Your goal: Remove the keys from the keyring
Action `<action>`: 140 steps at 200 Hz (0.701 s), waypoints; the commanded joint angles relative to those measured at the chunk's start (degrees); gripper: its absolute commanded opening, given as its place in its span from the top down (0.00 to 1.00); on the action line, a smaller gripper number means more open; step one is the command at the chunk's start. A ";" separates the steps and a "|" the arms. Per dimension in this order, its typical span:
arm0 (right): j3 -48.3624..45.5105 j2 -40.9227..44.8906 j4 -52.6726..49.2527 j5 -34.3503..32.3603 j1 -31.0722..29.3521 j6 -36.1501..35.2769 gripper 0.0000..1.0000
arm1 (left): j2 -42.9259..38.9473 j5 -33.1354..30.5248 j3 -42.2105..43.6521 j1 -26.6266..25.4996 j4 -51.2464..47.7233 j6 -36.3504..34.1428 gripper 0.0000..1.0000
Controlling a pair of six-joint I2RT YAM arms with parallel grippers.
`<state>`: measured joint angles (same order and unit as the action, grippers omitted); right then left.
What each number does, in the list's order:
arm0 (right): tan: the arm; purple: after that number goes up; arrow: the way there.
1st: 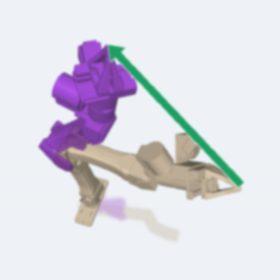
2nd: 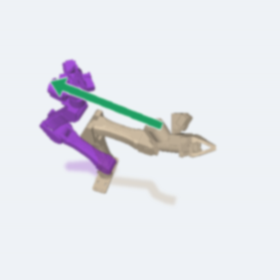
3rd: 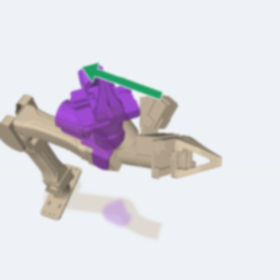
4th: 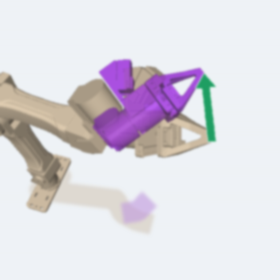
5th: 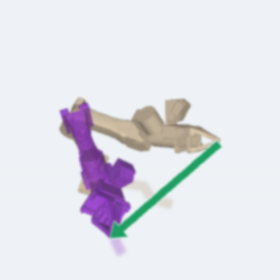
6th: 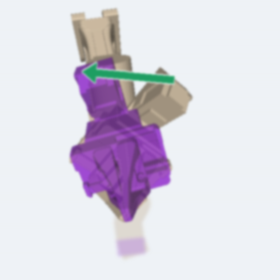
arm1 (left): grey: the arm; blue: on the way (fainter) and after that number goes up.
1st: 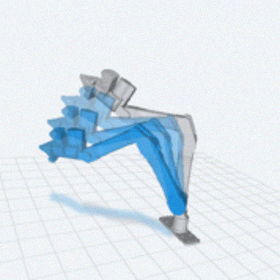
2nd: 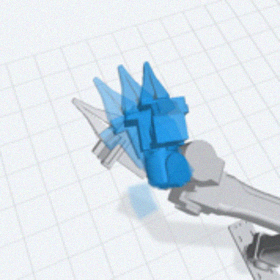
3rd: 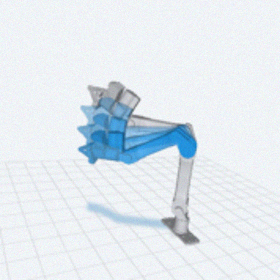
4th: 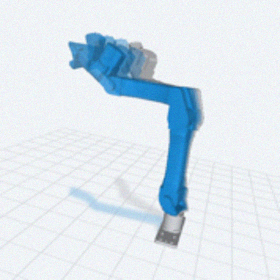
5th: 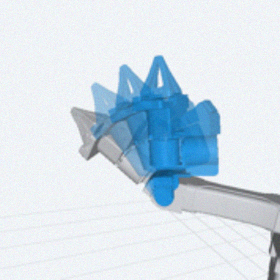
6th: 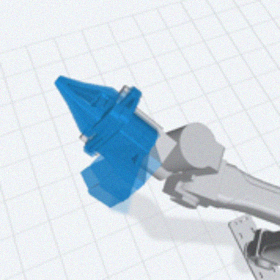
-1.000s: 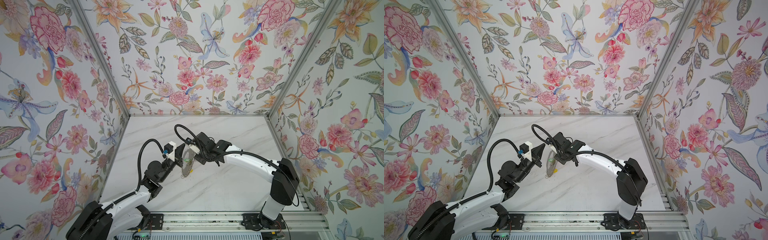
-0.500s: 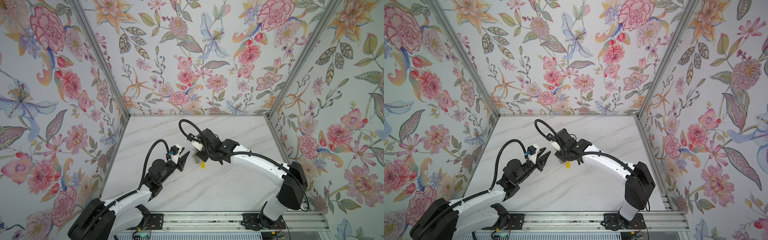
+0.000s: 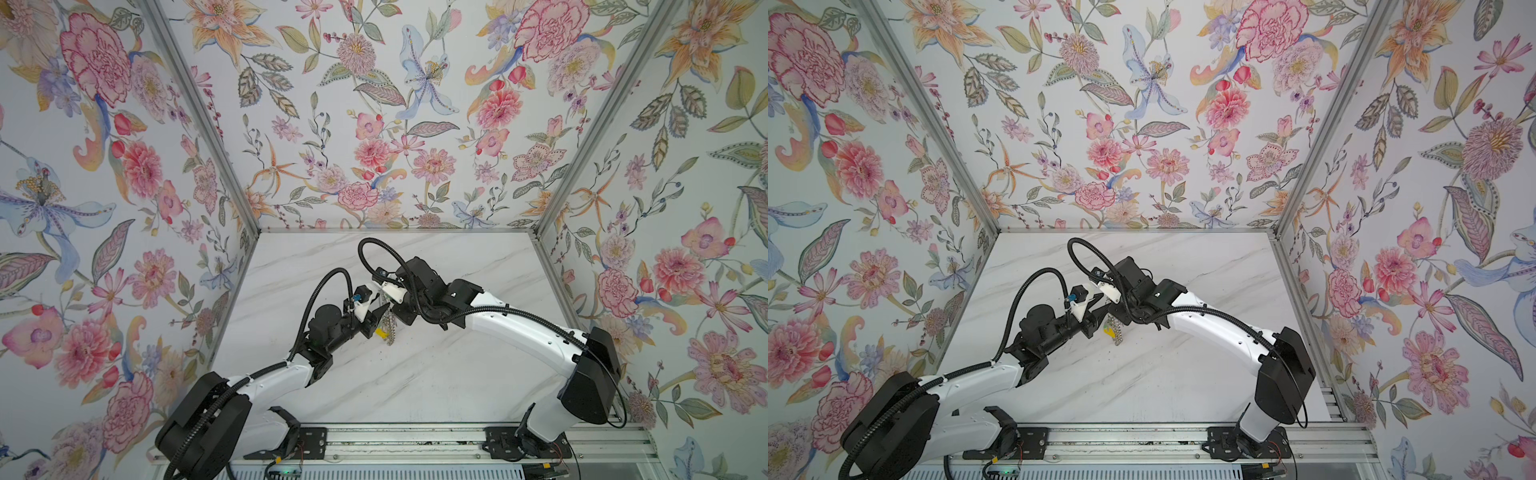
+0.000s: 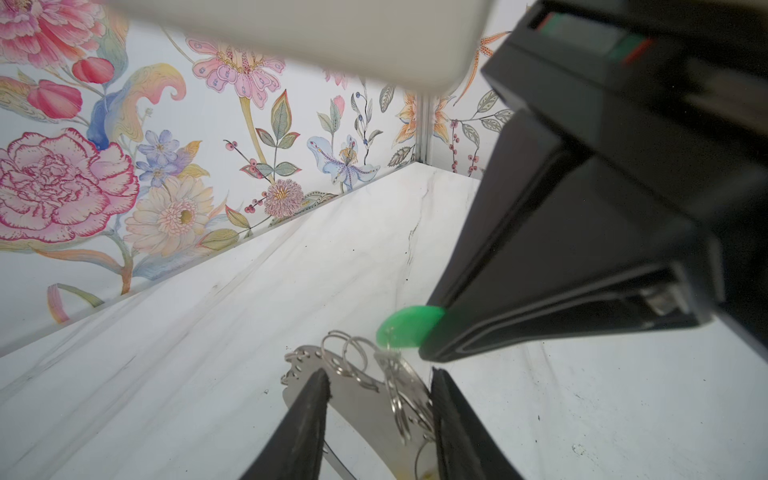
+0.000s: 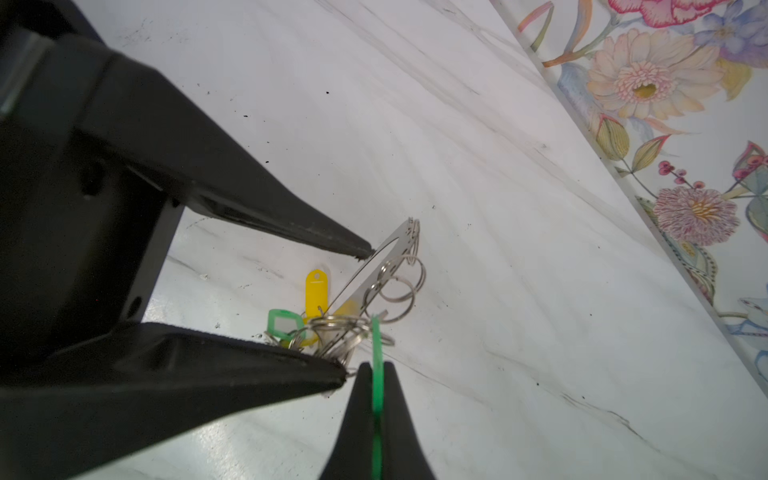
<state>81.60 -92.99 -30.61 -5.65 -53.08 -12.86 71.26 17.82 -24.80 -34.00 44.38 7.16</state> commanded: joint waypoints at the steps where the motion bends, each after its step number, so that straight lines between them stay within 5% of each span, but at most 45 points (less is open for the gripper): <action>1: -0.36 1.89 1.79 1.26 -0.36 -1.11 0.99 | 0.28 1.10 -1.84 0.69 -1.46 -1.71 0.60; 79: 0.01 0.86 1.81 0.59 0.26 -0.49 0.99 | -0.07 1.84 -1.66 0.70 -2.88 -1.61 0.96; 140: -0.17 -1.00 0.87 4.60 4.42 3.77 0.99 | -1.00 1.36 -1.65 0.69 -3.53 -1.27 1.00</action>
<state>81.58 -93.12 -31.03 -2.79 -50.59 -11.49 71.26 19.07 -25.30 -33.52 41.95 6.39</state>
